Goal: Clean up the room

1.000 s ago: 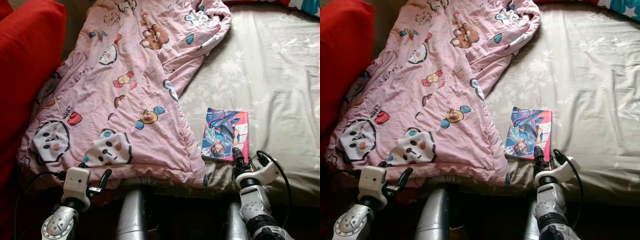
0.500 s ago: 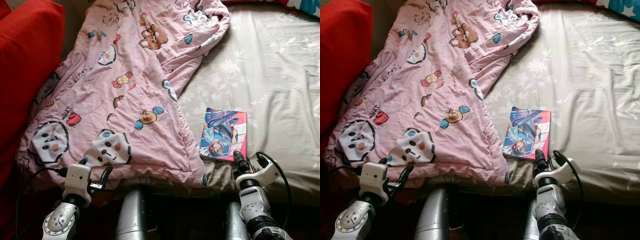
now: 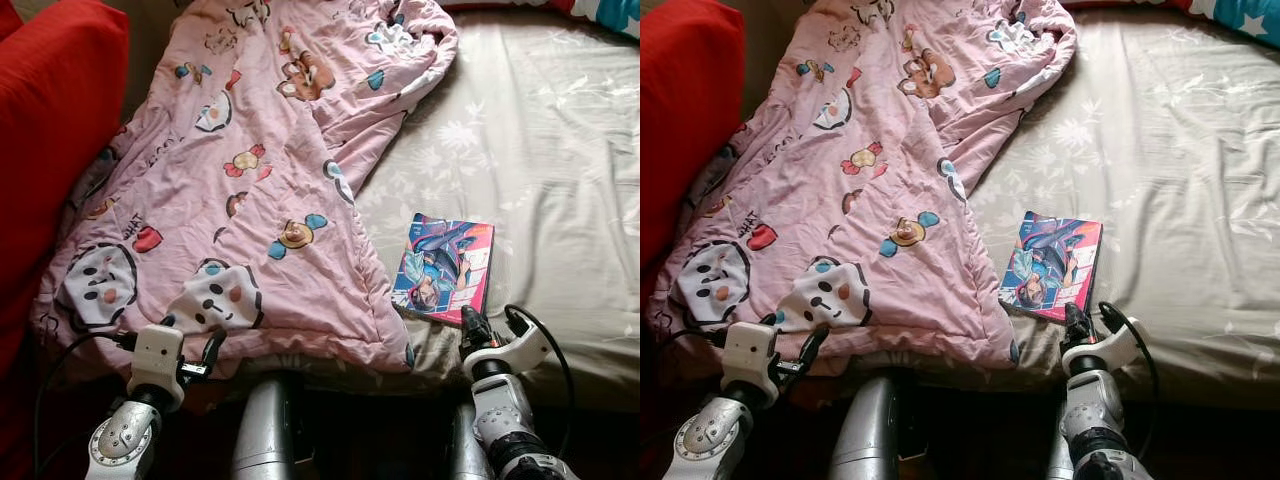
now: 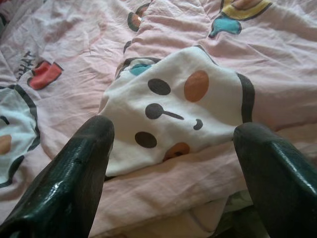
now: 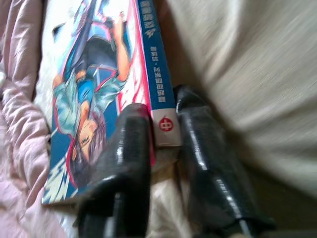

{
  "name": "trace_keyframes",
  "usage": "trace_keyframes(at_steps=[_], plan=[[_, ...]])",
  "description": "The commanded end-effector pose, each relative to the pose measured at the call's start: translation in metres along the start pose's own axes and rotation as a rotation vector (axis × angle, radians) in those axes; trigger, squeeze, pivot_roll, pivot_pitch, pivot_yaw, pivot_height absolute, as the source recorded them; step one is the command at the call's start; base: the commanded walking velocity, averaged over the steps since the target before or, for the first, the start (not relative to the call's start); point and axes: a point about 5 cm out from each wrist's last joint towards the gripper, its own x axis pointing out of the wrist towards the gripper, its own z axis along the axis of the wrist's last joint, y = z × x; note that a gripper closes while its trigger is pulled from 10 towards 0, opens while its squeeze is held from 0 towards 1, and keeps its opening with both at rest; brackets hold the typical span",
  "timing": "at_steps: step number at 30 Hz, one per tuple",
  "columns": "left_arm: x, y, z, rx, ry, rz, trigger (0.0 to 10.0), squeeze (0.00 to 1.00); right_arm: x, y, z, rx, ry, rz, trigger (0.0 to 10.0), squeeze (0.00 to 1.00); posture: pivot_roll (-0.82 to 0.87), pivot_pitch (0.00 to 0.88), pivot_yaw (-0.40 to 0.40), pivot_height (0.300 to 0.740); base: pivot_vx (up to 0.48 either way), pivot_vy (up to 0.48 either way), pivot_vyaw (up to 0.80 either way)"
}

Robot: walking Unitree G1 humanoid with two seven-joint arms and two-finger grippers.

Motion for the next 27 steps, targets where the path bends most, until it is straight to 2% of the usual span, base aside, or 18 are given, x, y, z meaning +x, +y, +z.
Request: trace_keyframes(at_steps=[1, 4, 7, 13, 15, 19, 24, 25, 26, 27], plan=[[-0.004, 0.003, -0.008, 0.018, 0.032, 0.014, 10.0, 0.00, -0.009, -0.002, -0.029, 0.003, 0.125, -0.029, 0.0, 0.00, 0.09, 0.182, 0.174, 0.576, 0.000, 0.000, 0.00], [0.000, 0.002, -0.008, 0.012, 0.028, 0.023, 10.0, 0.00, -0.006, 0.001, -0.023, -0.092, 0.122, -0.004, 0.0, 0.00, 0.08, 0.170, 0.161, 0.576, 0.000, 0.000, 0.00], [0.004, -0.001, -0.009, 0.002, 0.024, 0.028, 10.0, 0.00, -0.001, 0.008, -0.014, -0.149, 0.087, 0.056, 0.0, 0.00, 0.07, 0.154, 0.145, 0.576, 0.000, 0.000, 0.00], [0.013, -0.009, -0.011, -0.021, 0.012, 0.044, 10.0, 0.00, 0.002, 0.009, 0.003, -0.210, 0.008, 0.070, 0.0, 0.00, 0.05, 0.123, 0.112, 0.576, 0.000, 0.000, 0.00], [0.016, -0.009, -0.011, -0.031, 0.006, 0.058, 10.0, 0.00, 0.000, 0.004, 0.014, -0.282, -0.055, 0.048, 0.0, 0.00, 0.04, 0.110, 0.101, 0.576, 0.000, 0.000, 0.00], [0.018, -0.010, -0.013, -0.038, 0.005, 0.069, 10.0, 0.00, -0.004, -0.001, 0.025, -0.353, -0.116, 0.014, 0.0, 0.00, 0.03, 0.085, 0.082, 0.576, 0.000, 0.000, 0.00], [0.019, -0.010, -0.018, -0.053, 0.009, 0.098, 10.0, 0.00, -0.008, 0.006, 0.037, -0.541, -0.195, 0.054, 0.0, 0.00, 0.01, 0.056, 0.059, 0.576, 0.000, 0.000, 0.00], [0.019, -0.011, -0.020, -0.057, 0.011, 0.104, 10.0, 0.00, -0.009, 0.009, 0.039, -0.597, -0.206, 0.075, 0.7, 0.00, 0.01, 0.050, 0.052, 0.576, 0.000, 0.000, 0.00], [0.019, -0.011, -0.020, -0.059, 0.012, 0.106, 10.0, 0.00, -0.010, 0.011, 0.039, -0.618, -0.209, 0.086, 0.7, 0.00, 0.01, 0.050, 0.052, 0.576, 0.000, 0.000, 0.00], [0.019, -0.011, -0.021, -0.063, 0.015, 0.111, 10.0, 0.00, -0.010, 0.013, 0.040, -0.641, -0.213, 0.097, 5.4, 0.00, 0.00, 0.040, 0.045, 0.576, 0.000, 0.000, 0.00]])
